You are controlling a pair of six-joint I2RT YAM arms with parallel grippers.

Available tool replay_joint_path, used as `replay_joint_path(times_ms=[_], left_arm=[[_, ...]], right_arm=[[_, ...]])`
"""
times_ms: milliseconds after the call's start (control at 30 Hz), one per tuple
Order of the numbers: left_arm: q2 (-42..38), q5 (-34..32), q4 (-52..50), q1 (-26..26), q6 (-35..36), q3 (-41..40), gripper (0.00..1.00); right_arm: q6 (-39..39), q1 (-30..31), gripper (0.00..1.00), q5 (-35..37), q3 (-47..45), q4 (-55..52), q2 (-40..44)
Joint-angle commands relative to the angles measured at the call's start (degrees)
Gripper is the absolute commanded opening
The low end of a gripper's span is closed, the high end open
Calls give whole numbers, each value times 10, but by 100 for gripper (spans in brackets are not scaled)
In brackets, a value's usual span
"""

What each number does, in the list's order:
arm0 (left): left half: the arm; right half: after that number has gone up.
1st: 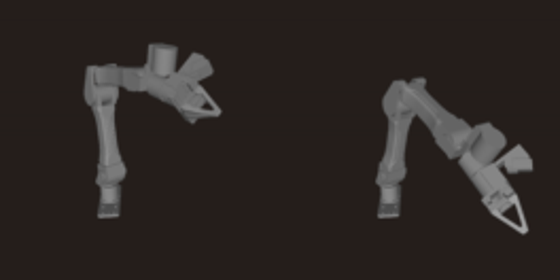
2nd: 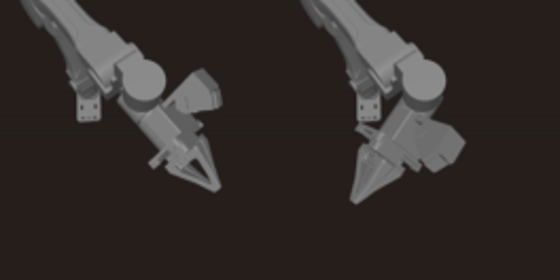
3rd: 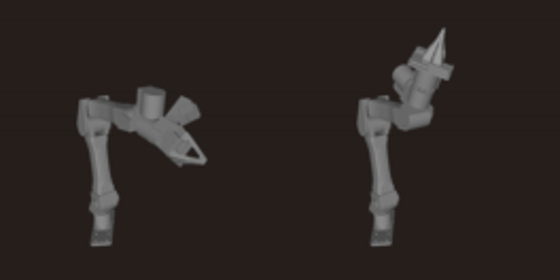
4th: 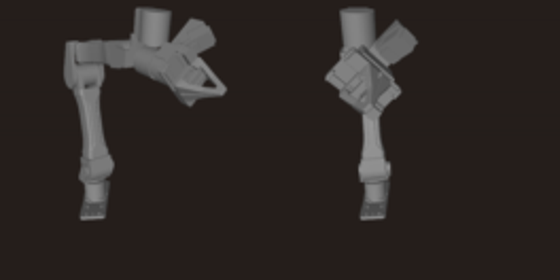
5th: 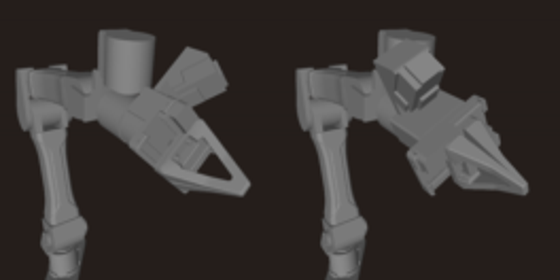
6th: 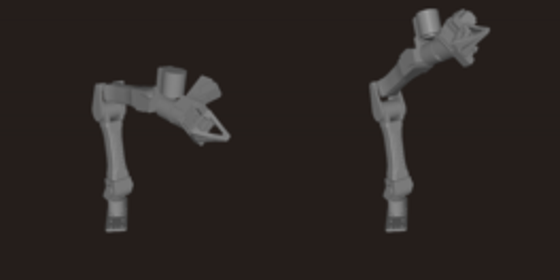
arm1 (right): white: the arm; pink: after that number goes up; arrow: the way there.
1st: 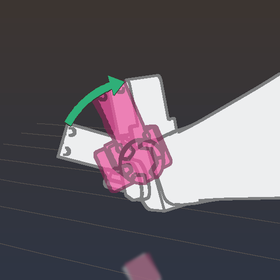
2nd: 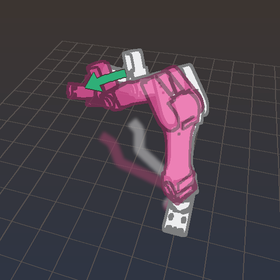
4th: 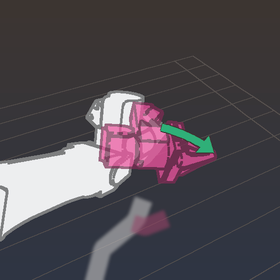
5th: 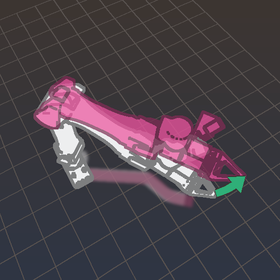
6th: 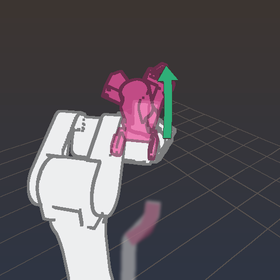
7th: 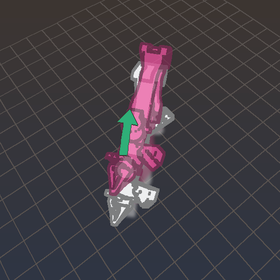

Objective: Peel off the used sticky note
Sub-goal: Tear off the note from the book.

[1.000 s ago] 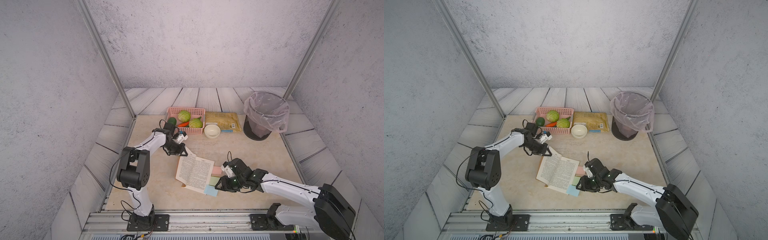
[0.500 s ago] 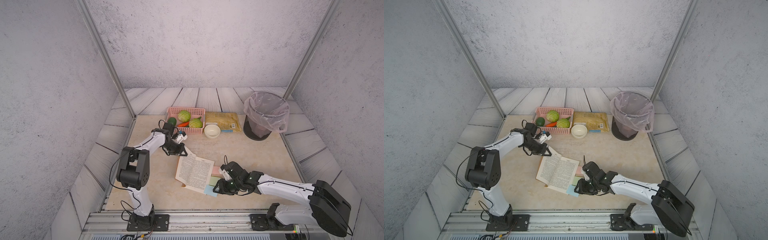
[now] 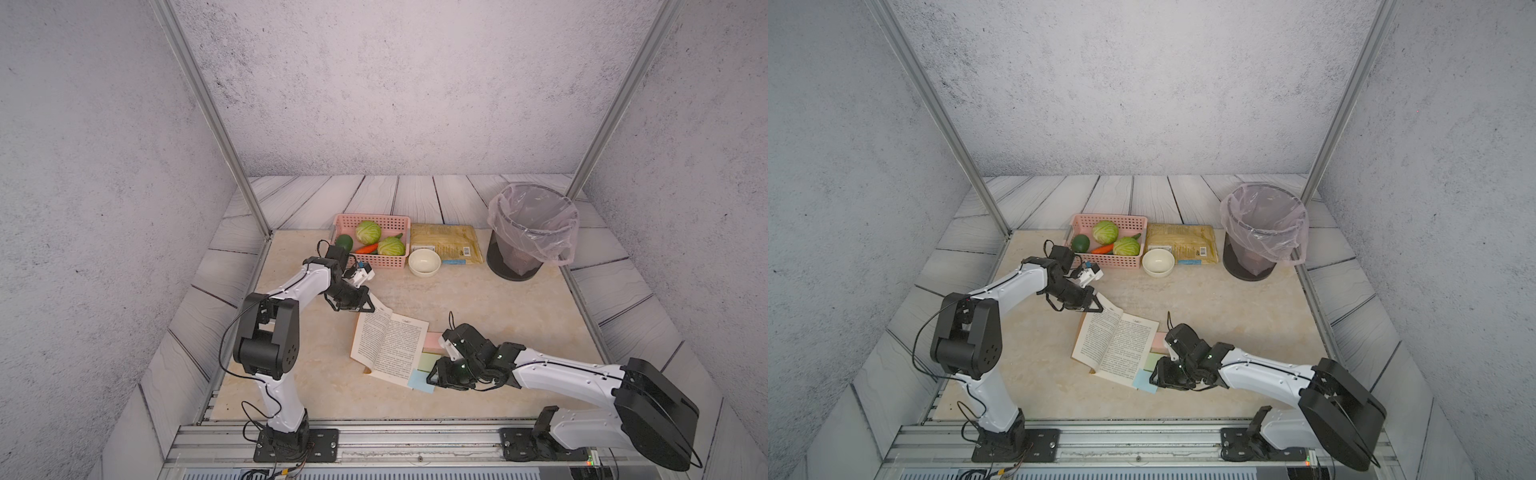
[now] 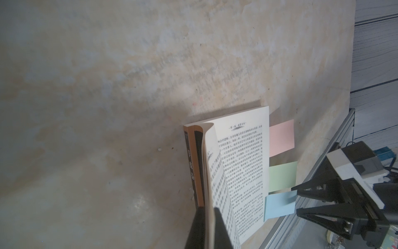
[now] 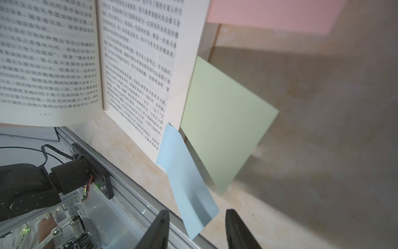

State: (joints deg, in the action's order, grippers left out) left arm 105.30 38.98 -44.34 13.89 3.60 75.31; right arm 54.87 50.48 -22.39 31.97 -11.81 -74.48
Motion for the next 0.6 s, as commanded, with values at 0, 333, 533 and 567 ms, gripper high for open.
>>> replay_joint_path(times_ms=[0, 333, 533, 567], left_arm=[[12, -1, 0, -6, 5, -4, 0], [18, -7, 2, -7, 3, -4, 0], [20, -10, 2, -11, 2, -3, 0], [19, -10, 1, -11, 2, -3, 0]], right_arm=[[0, 4, 46, -5, 2, 10, -19], [-7, 17, 14, 5, 22, 6, -33], [-16, 27, 0, 20, 34, -26, -22], [-19, 30, 0, 24, 38, -36, -20]])
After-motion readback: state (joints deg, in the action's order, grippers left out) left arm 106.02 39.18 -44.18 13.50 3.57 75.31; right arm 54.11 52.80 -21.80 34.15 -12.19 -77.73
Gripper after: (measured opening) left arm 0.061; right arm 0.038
